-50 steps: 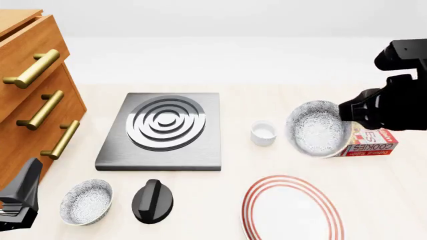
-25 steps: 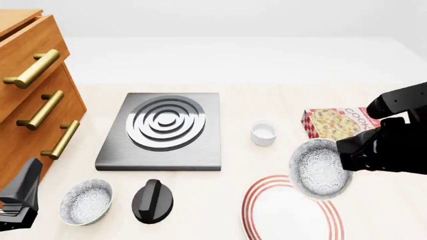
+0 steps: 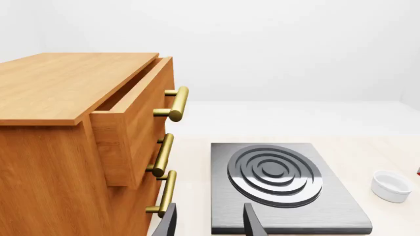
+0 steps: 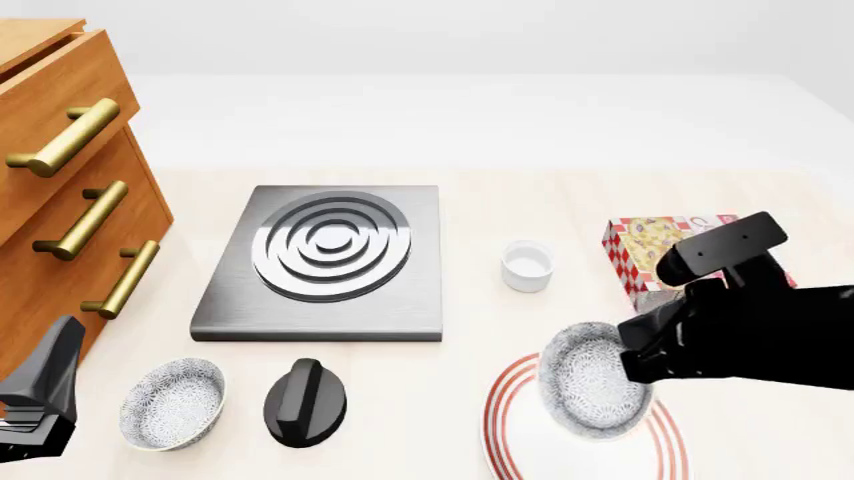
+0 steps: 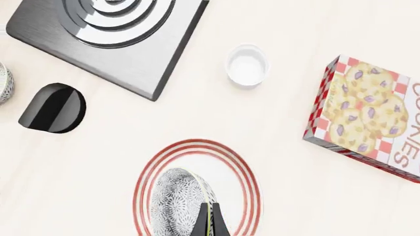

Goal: Pick the akita bowl between the plate and the ramekin and place it on the plate.

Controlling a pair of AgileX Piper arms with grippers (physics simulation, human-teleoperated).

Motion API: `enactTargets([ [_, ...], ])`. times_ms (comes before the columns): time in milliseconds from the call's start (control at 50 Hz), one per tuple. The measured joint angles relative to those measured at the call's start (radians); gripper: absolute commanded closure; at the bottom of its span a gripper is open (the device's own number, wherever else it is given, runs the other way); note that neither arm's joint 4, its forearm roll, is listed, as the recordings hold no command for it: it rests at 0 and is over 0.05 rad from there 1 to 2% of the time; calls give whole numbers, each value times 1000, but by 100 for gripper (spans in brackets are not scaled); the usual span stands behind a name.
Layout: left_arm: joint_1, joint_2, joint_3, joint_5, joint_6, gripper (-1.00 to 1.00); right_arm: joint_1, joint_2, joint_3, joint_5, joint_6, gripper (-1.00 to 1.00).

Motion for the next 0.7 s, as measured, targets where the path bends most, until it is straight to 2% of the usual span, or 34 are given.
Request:
enactTargets([
  [340,0,0,0,0,0,-100,37,74,58,-86,21,100],
  [700,0,0,0,0,0,-100,15,135,119,-159,9,100],
])
